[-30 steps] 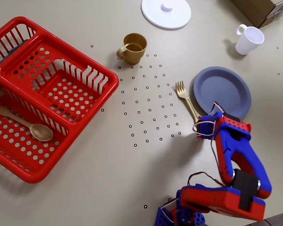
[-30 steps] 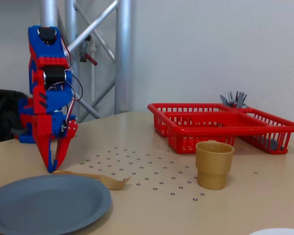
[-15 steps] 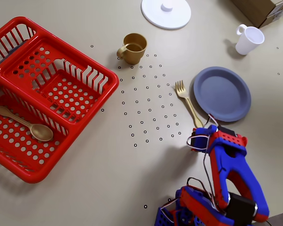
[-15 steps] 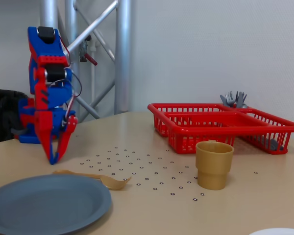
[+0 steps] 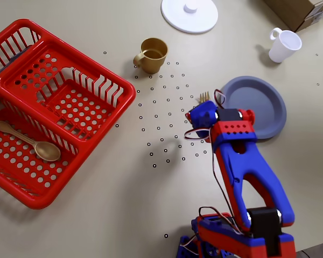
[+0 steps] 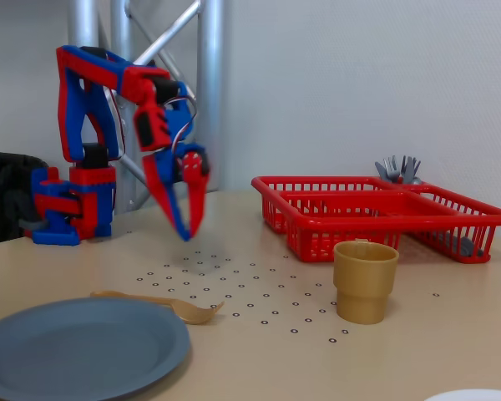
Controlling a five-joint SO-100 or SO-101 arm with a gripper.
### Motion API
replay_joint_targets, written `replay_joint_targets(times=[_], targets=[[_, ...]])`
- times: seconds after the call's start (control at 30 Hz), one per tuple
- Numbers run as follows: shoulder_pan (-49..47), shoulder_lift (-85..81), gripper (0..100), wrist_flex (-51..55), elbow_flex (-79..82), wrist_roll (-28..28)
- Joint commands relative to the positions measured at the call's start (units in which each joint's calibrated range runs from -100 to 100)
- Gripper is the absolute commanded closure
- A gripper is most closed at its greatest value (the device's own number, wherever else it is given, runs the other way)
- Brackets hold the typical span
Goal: Push the fork on the left side of the plate
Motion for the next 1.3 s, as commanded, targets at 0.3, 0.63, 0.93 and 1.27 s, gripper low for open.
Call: replay_joint_targets(times=[0.3, 0.63, 0.93, 1.27], targets=[[-0.84, 11.95, 100, -9.87, -15.87, -8.4], [2.03, 23.79, 100, -10.36, -25.3, -7.47], [4.54, 28.77, 100, -10.44, -30.55, -6.54], [6.99, 33.0, 100, -9.55, -36.54, -5.76]])
